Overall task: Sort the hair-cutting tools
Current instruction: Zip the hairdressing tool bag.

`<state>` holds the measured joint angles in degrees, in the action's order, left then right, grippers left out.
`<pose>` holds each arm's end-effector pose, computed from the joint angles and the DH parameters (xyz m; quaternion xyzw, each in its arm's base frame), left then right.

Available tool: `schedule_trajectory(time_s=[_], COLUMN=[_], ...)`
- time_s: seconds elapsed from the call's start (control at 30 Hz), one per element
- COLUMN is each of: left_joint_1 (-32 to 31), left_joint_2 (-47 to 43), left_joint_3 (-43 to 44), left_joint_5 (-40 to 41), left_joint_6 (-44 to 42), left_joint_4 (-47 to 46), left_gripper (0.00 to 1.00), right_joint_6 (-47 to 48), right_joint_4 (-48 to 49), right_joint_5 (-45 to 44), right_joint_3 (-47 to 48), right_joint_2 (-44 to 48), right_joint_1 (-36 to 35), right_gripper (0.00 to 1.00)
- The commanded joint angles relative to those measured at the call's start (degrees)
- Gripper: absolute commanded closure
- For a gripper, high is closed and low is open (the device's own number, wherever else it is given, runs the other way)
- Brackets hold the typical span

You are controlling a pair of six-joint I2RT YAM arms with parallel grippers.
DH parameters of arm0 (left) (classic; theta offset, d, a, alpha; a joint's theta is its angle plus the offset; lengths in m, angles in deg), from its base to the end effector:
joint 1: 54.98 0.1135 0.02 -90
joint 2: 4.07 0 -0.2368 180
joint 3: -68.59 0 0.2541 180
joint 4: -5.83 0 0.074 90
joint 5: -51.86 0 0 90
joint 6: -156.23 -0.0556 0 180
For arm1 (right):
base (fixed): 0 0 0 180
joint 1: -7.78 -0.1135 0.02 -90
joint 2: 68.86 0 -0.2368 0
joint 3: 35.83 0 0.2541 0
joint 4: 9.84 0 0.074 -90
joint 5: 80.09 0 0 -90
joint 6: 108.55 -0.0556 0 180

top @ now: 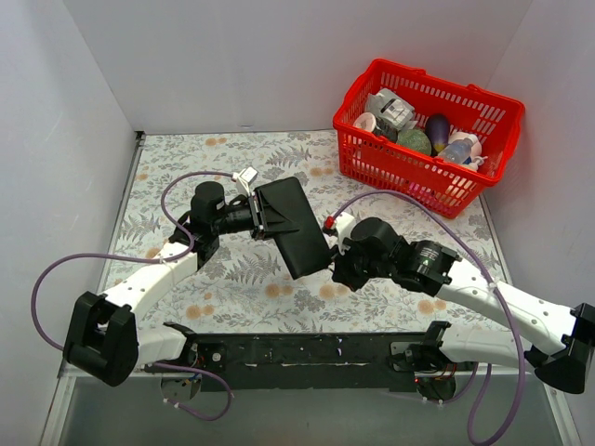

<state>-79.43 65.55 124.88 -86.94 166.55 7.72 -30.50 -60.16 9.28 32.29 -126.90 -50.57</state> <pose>0.2481 -0.1587 0.2479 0.2470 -0.7249 0.6421 0.0345 0.1284 0.2072 0.2752 -0.3552 0.8347 0.2381 0.3469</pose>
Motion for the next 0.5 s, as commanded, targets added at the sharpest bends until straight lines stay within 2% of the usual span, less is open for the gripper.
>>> schedule_trajectory(time_s=[0.0, 0.13, 0.47], left_joint_1=[0.5, 0.6, 0.6], left_joint_2=[-5.3, -5.1, -7.7], left_joint_3=[1.5, 1.0, 1.5], left_joint_5=[-9.6, -11.7, -14.4], left_joint_6=[0.6, 0.4, -3.0], left_joint_4=[-0.7, -1.9, 1.6], left_gripper=[1.0, 1.0, 1.0], right_joint_6=[0.8, 3.6, 7.5], right_joint_4=[-13.1, -11.7, -16.5], right_joint_5=[-10.5, -7.6, -13.2], right_joint_3=[2.8, 4.0, 10.0], right_joint_2=[-1.3, -1.9, -8.7], right_joint_1=[1.7, 1.7, 1.7], right_gripper=[0.99, 0.99, 0.99])
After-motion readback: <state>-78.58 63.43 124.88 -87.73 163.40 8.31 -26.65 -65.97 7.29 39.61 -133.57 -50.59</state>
